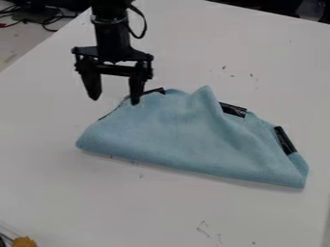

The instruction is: Fold the blue cloth to the left edge of table

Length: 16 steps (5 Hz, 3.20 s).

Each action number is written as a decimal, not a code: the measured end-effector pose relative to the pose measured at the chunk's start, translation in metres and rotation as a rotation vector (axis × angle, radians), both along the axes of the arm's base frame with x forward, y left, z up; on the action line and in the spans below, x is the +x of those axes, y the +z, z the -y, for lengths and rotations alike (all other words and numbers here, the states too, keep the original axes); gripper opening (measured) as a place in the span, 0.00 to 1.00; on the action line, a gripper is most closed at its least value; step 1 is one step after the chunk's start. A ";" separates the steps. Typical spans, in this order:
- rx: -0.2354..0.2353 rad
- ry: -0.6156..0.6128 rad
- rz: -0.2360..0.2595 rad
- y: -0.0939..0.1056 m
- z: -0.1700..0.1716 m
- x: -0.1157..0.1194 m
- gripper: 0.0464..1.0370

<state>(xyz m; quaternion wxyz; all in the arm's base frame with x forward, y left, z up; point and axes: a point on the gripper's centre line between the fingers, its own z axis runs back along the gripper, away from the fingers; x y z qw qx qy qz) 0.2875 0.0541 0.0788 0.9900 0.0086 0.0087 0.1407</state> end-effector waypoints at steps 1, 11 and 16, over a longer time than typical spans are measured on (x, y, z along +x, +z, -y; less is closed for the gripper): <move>-0.030 -0.024 0.038 -0.004 0.025 0.007 0.96; 0.034 0.026 0.098 -0.072 0.026 0.036 0.96; 0.076 0.110 0.026 -0.069 -0.082 0.040 0.96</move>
